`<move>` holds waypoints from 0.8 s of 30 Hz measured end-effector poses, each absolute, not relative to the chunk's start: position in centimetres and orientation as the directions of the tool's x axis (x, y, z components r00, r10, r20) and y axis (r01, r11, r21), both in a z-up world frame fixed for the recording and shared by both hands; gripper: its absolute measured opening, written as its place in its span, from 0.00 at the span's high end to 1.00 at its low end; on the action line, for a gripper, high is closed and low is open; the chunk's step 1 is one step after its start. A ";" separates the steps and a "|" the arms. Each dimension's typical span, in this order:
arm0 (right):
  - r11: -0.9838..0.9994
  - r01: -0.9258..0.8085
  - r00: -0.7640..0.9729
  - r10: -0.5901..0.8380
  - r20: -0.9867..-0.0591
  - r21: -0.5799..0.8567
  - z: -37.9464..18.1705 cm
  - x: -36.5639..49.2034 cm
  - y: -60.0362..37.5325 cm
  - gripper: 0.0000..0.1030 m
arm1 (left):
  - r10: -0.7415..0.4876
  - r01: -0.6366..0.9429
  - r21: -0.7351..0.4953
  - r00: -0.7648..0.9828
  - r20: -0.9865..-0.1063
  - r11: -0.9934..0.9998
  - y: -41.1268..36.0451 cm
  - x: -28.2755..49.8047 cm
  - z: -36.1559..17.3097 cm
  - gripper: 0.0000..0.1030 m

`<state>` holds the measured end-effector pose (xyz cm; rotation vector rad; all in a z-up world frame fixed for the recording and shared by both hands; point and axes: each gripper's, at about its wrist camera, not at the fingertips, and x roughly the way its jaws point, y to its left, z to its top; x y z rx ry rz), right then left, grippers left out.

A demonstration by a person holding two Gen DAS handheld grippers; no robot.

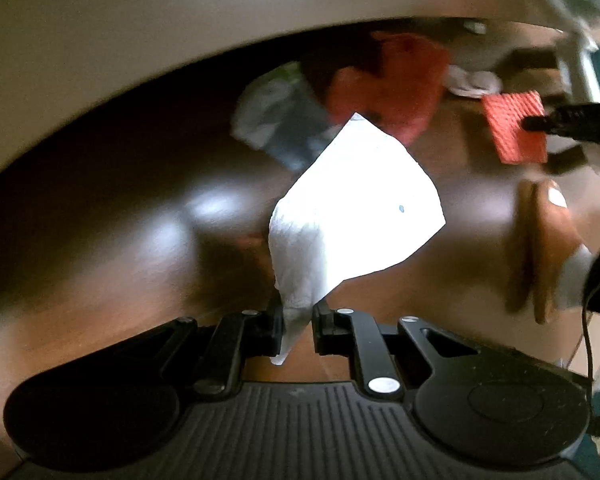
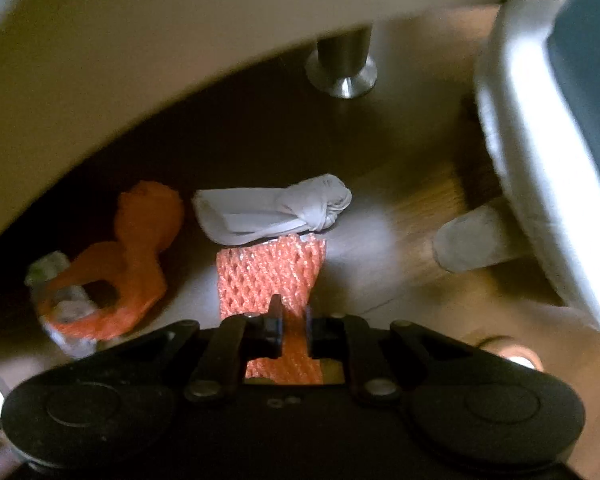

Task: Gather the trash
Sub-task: 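Carry the paper towel and mesh sleeve up over the teal wastebasket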

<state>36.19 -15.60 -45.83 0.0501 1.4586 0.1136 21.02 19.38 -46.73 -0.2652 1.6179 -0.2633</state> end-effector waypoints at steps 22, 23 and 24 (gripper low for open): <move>0.951 -0.157 0.366 0.307 -0.879 0.267 -17.2 26.4 -19.1 0.90 | -0.258 0.152 -0.228 0.221 -0.941 0.962 7.9 19.7 -18.8 0.87; 0.948 -0.161 0.379 0.316 -0.870 0.274 -16.1 26.0 -19.6 0.90 | -0.250 0.142 -0.222 0.233 -0.940 0.965 7.3 19.4 -17.6 0.87; 0.945 -0.166 0.398 0.325 -0.858 0.281 -14.9 25.5 -20.3 0.90 | -0.245 0.133 -0.218 0.247 -0.938 0.967 6.6 19.1 -16.5 0.87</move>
